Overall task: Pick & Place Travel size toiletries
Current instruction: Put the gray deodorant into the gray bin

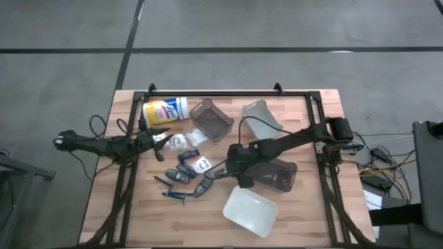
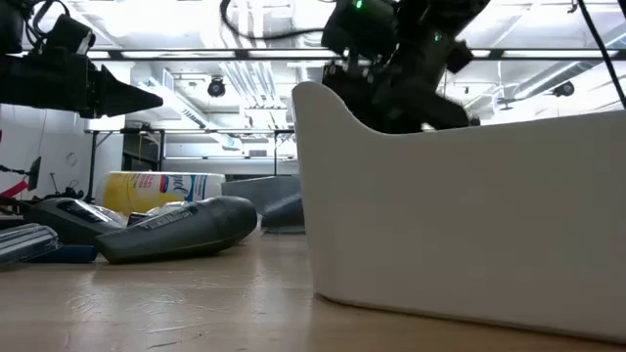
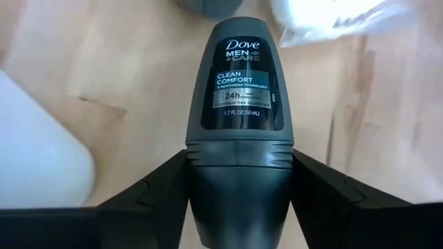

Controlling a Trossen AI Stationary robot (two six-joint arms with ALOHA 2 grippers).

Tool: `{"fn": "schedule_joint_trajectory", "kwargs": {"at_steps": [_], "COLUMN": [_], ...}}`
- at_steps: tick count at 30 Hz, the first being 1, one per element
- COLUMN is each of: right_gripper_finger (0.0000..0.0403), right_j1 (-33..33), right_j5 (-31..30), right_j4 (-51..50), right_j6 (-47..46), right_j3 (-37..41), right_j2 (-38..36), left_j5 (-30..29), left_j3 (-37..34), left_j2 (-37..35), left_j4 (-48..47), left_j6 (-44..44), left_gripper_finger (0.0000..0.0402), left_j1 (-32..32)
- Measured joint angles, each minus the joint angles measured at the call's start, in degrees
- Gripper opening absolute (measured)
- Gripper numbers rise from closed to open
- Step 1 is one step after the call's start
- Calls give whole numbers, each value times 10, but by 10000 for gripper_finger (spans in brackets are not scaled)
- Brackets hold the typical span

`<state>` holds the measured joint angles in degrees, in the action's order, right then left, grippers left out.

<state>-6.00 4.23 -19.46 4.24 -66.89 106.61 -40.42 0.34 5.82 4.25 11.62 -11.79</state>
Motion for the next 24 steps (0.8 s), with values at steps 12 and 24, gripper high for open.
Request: {"fn": "schedule_joint_trajectory", "kwargs": {"at_steps": [12, 24], "right_gripper_finger": [182, 90], "right_j1": [17, 39], "right_j5": [8, 7], "right_j4": [-45, -33], "right_j6": [48, 38], "right_j3": [2, 16], "right_j2": [-119, -190], "left_j5": [1, 2], "left_j3": [0, 0], "left_j2": [0, 0], "left_j4": [0, 0], "left_j6": [0, 0], "left_gripper_finger": [133, 133], "left_j1": [0, 0]}}
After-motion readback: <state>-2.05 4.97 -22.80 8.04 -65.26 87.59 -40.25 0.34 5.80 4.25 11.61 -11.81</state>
